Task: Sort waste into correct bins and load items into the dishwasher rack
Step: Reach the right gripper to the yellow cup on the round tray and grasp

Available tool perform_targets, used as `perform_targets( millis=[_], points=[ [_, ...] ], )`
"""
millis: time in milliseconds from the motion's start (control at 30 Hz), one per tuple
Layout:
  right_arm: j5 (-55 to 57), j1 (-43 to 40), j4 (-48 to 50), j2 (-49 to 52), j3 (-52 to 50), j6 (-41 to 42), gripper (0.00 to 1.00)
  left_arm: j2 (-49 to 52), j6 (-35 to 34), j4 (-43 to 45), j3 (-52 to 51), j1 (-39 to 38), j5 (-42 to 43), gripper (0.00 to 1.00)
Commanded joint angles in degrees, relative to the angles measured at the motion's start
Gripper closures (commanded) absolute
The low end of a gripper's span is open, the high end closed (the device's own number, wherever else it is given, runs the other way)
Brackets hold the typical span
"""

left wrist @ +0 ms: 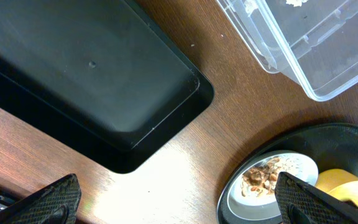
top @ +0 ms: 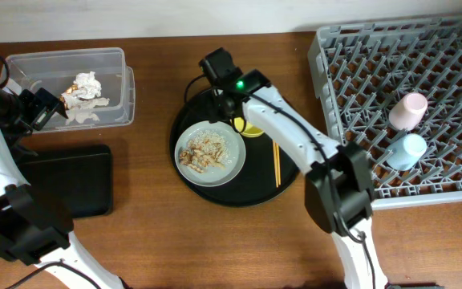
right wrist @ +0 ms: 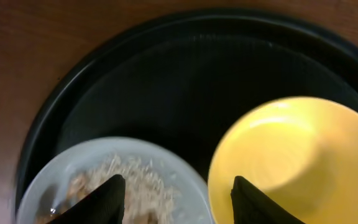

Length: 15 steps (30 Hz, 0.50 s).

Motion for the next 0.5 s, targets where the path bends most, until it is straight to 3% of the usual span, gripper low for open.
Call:
perform_targets(
  millis=[0, 467],
  points=[
    [4.59, 0.0, 1.05, 3.76, -0.11, 4.76, 0.45, -2.05, -0.46, 0.09, -0.24, 0.11, -0.02, 0.01],
    [7.65, 0.52, -0.04, 7.26, -0.11, 7.69, 0.64, -2.05, -0.46, 0.09, -0.24, 0.11, -0.02, 0.01]
  ],
)
